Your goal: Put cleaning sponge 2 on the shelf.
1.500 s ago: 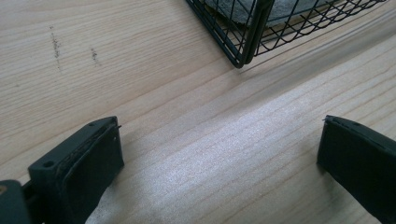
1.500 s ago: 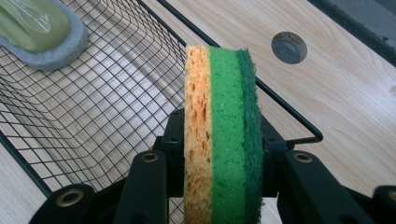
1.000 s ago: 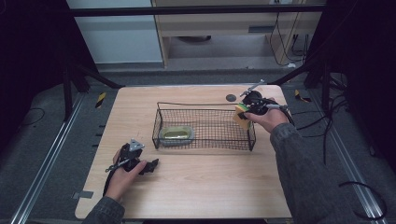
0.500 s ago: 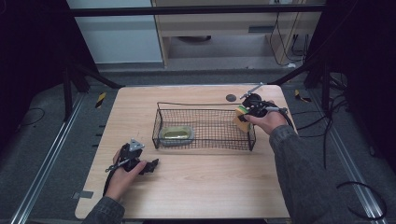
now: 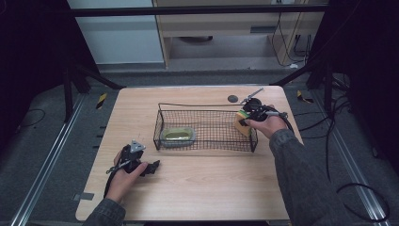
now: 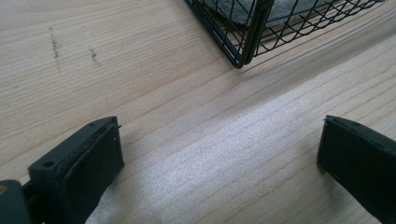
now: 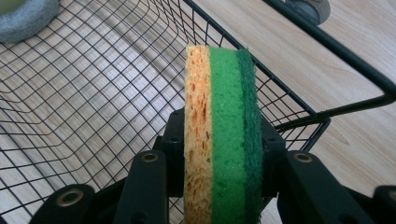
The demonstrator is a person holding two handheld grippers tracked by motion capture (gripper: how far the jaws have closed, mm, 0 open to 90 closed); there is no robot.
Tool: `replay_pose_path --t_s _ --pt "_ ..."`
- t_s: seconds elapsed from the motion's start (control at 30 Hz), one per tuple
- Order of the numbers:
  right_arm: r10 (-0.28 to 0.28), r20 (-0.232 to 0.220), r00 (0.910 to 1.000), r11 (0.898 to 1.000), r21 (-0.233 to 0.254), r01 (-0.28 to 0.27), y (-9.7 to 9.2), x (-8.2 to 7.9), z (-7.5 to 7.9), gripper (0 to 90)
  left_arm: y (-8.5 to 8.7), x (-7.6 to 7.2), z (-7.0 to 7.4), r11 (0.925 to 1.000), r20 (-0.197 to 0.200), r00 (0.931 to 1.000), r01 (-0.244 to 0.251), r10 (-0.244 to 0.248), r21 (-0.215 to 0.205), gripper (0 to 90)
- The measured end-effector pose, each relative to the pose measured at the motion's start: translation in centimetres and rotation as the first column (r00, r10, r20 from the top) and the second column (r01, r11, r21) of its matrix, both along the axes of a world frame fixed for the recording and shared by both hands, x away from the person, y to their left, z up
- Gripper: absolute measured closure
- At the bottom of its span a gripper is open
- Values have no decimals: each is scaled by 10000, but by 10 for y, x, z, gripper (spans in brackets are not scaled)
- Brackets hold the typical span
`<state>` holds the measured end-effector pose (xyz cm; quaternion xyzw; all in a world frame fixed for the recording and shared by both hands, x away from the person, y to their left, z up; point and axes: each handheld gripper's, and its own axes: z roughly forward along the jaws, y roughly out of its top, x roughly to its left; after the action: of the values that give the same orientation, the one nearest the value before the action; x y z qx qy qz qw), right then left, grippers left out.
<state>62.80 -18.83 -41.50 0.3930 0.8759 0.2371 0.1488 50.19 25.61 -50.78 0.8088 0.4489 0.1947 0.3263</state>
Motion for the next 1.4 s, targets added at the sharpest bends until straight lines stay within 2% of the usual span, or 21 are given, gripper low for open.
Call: replay_pose_path --t_s 0.63,0.87,1.23,1.4 --pt "63 17 10000 9996 -290 -62 9 2 -7 640 0 0 0 10000 8 10000 5 -5 -8 0" --pt "-67 33 10000 9996 -279 68 9 2 -6 579 0 0 0 10000 14 10000 12 -12 -17 0" --pt "-92 67 9999 9996 -254 94 10 2 -4 568 0 0 0 10000 10 10000 13 -13 -15 0" --pt "-148 95 9998 9995 -270 150 10 2 -3 528 0 0 0 10000 9 10000 16 -16 -11 0"
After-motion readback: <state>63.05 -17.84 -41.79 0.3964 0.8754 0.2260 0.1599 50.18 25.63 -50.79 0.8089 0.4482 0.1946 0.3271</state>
